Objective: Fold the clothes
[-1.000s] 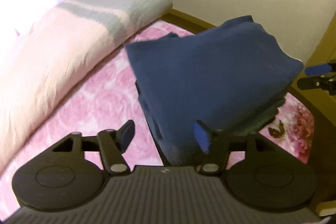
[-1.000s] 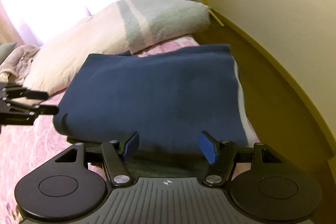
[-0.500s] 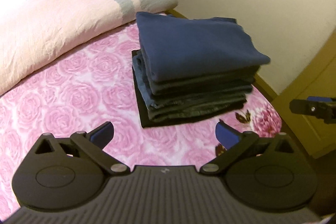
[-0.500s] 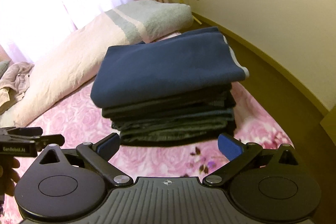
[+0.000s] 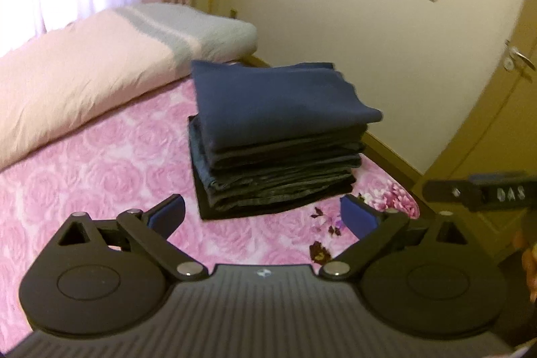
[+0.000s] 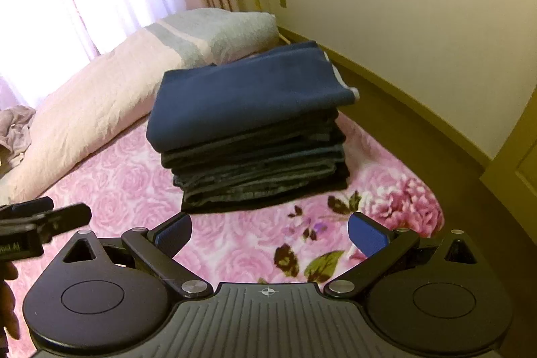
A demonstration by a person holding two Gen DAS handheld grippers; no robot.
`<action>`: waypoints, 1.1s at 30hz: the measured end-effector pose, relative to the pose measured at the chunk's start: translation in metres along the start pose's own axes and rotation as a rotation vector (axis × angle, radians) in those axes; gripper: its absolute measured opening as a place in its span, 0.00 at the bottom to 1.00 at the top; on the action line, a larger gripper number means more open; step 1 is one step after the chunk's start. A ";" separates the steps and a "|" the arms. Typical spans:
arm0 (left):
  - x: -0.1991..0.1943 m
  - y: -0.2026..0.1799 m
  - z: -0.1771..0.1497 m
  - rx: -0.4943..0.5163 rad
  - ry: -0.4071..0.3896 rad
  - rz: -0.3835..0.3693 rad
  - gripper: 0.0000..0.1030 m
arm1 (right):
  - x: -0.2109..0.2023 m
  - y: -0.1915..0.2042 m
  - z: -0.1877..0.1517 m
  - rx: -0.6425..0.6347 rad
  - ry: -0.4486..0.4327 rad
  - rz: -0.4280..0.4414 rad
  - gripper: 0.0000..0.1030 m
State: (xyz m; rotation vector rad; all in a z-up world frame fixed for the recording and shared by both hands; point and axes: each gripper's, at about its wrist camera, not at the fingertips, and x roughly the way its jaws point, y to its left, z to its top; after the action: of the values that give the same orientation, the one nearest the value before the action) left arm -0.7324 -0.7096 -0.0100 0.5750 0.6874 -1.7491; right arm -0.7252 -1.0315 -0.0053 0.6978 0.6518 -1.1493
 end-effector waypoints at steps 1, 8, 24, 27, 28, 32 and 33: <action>0.000 -0.005 0.001 0.014 -0.003 0.006 0.90 | 0.000 -0.001 0.002 -0.008 -0.002 0.004 0.99; 0.009 -0.040 0.009 0.051 0.007 0.073 0.92 | 0.005 -0.024 0.015 -0.063 0.010 0.048 0.99; 0.021 -0.068 0.004 -0.050 0.117 0.170 0.93 | 0.003 -0.049 0.016 -0.121 0.017 0.093 0.99; 0.023 -0.068 0.003 -0.072 0.128 0.172 0.93 | 0.000 -0.048 0.014 -0.129 -0.001 0.092 0.99; 0.023 -0.068 0.003 -0.076 0.129 0.172 0.93 | -0.002 -0.048 0.013 -0.132 -0.006 0.091 0.99; 0.022 -0.071 0.003 -0.070 0.129 0.173 0.93 | -0.004 -0.050 0.011 -0.124 -0.001 0.089 0.99; 0.022 -0.072 0.003 -0.064 0.127 0.175 0.93 | -0.004 -0.051 0.011 -0.122 -0.001 0.088 0.99</action>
State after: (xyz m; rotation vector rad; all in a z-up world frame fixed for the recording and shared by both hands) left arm -0.8077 -0.7109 -0.0113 0.6856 0.7560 -1.5328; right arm -0.7735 -1.0503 -0.0033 0.6165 0.6779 -1.0200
